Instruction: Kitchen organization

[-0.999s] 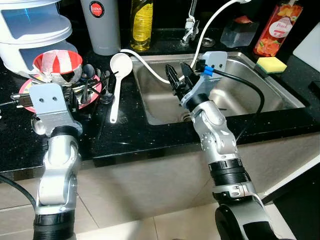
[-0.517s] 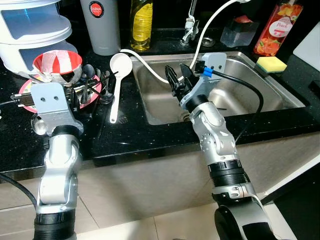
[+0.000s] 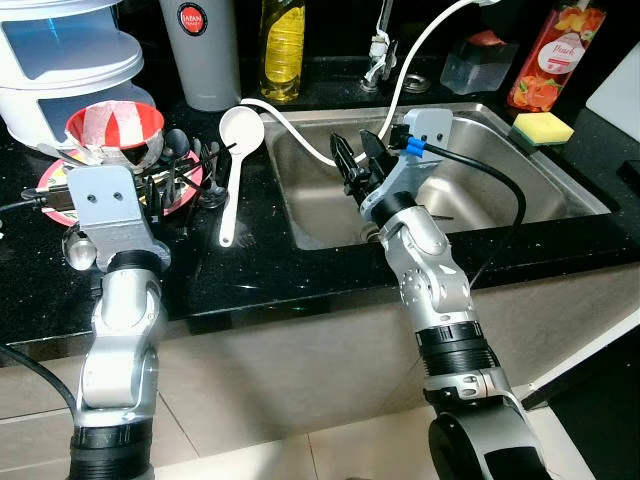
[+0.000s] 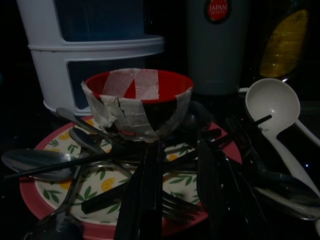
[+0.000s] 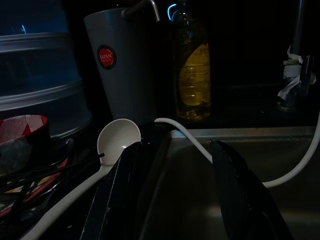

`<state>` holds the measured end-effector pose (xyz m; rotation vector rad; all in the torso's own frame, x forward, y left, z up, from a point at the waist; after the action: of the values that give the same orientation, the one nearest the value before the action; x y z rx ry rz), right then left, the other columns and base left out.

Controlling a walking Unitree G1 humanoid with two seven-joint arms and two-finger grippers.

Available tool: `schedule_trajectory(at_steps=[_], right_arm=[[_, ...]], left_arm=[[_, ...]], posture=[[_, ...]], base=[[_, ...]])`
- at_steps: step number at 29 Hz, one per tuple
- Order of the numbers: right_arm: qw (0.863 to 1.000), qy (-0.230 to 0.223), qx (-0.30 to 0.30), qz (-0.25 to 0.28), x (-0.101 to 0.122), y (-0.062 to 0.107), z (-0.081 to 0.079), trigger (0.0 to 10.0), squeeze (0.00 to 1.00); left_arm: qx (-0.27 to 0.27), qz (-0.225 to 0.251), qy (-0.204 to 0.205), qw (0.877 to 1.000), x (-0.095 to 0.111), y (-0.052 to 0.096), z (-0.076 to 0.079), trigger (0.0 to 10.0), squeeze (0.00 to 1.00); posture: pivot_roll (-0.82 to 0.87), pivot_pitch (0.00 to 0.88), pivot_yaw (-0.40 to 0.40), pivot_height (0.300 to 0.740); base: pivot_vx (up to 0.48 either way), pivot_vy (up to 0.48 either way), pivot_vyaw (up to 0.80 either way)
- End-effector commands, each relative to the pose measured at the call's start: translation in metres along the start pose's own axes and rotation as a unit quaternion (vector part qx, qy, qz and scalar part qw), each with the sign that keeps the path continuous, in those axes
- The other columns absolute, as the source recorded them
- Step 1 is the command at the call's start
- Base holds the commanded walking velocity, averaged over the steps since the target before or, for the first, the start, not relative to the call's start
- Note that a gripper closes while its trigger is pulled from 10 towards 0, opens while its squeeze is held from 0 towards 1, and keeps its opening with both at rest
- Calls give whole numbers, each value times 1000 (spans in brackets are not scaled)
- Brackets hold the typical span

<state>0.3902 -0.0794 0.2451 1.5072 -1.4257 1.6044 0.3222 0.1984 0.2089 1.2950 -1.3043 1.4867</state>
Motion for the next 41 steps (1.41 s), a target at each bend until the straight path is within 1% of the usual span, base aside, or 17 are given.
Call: schedule_trajectory(at_steps=[1,22,27,28,29,30,31,32,33,35,36,37,38,39,40,41], right_arm=[[1000,4,1,1,1,1,-1,10000,0],[1000,4,1,0,0,2,0,10000,0],[1000,5,0,-1,0,2,0,10000,0],[1000,8,-1,-3,-1,2,1,10000,0],[1000,25,-11,-14,-3,2,7,10000,0],[1000,25,-11,-14,-3,2,7,10000,0],[999,29,-17,-16,-2,2,11,10000,0],[999,30,-21,-16,-2,2,14,10000,0],[999,29,-23,-15,-2,2,16,10000,0],[999,34,-28,-9,2,1,20,10000,0],[999,39,-34,-4,7,0,24,10000,0],[999,39,-34,-4,7,0,24,10000,0],[998,44,-41,3,12,-1,29,10000,0],[998,44,-41,3,12,-1,29,10000,0],[997,49,-53,13,20,-3,37,10000,0],[996,54,-66,22,28,-4,46,10000,0]], left_arm=[[-3,-15,-9,1000,-7,-1,3,10000,0],[-3,-15,-7,1000,-8,-1,4,10000,0],[-2,-22,-15,1000,-10,1,2,10000,0],[0,-36,-37,999,-13,0,-2,10000,0],[14,-80,-79,994,-24,-1,-18,10000,0],[14,-80,-79,994,-24,-1,-18,10000,0],[25,-85,-89,992,-22,-4,-30,10000,0],[32,-85,-92,992,-19,-5,-38,10000,0],[36,-83,-92,992,-16,-6,-41,10000,0],[38,-68,-84,993,0,-14,-48,10000,0],[40,-66,-57,995,8,-19,-50,10000,0],[40,-66,-57,995,8,-19,-50,10000,0],[43,-68,-29,996,13,-23,-52,10000,0],[43,-68,-29,996,13,-23,-52,10000,0],[46,-86,-12,995,12,-26,-52,10000,0],[43,-103,7,994,10,-27,-49,10000,0]], posture=[[29,0,-23,740],[30,0,-22,740],[32,0,-19,740],[33,0,-19,740],[34,0,-19,740],[34,0,-19,740],[38,0,-19,740],[38,0,-19,740],[38,0,-19,740],[49,0,-19,740],[49,0,-18,740],[49,0,-18,740],[50,0,-14,740],[50,0,-14,740],[50,0,-11,740],[43,0,-4,740]], base=[[0,0,0],[0,0,0],[0,0,0],[0,0,0],[0,0,0],[0,0,0],[0,0,0],[0,0,0],[0,0,0],[0,0,0],[0,0,0],[0,0,0],[0,0,0],[0,0,0],[0,0,0],[0,0,0]])
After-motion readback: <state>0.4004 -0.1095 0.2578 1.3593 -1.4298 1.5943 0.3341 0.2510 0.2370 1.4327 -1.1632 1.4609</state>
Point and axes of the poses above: a point about 5 cm out from each wrist's last joint towards the gripper, its own y axis pointing back from the gripper into the wrist, its own x axis along the axis of the wrist's last joint, z = x × y, the point moved 4 cm from there along -y, pointing out of the wrist towards the gripper, and after that the axes turned 1 degree about -y, right-handed, at the moved point
